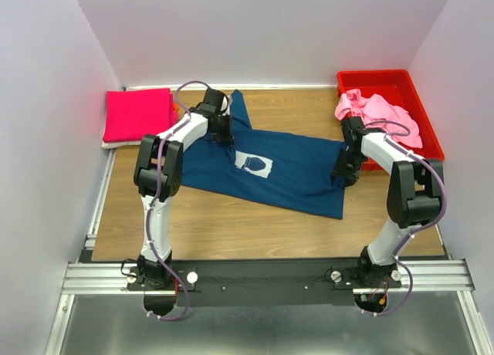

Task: Fold and stack the t-shirts
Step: Fold the tshirt

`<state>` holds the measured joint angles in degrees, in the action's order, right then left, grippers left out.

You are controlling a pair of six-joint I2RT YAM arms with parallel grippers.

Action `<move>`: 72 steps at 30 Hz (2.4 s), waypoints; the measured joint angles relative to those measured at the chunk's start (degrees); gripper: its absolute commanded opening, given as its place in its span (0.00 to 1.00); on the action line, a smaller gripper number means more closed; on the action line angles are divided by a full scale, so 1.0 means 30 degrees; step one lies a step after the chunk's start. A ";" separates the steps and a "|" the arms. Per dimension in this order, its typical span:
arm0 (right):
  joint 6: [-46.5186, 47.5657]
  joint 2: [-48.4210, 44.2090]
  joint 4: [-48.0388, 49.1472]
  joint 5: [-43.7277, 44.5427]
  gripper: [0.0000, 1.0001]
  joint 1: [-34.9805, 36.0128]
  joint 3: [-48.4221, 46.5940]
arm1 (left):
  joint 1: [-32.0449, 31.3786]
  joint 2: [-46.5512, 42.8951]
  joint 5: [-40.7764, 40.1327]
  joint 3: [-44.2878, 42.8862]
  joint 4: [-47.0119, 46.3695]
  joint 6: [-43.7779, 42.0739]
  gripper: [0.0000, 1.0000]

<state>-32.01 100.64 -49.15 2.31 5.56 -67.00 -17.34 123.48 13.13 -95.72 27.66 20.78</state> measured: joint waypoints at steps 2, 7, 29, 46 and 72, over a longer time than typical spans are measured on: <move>-0.0073 -0.0058 -0.0007 0.0000 0.46 0.0000 0.0044 | -0.0051 0.0204 0.0124 -0.0124 0.0146 -0.0131 0.00; -0.0401 -0.0466 -0.0015 0.0015 0.49 0.0000 0.0146 | -0.0160 0.0291 0.0503 -0.0182 0.0350 -0.0364 0.06; -0.0831 -0.1195 0.0000 0.0386 0.44 -0.0408 0.0692 | -0.0080 0.0080 0.4619 -0.0262 -0.1064 0.1020 0.34; -0.0816 -0.1035 0.0510 0.0430 0.36 -0.0685 0.1129 | 0.3366 -0.6025 -0.0291 0.7359 -0.2091 0.0525 0.33; -0.0342 -0.0838 0.0794 0.0423 0.00 -0.1523 0.0801 | 0.3330 -0.7038 -0.2171 1.1635 -0.4320 0.0423 0.31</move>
<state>-33.04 98.13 -46.76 3.57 0.99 -64.60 -7.35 102.37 6.61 -60.82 14.70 22.04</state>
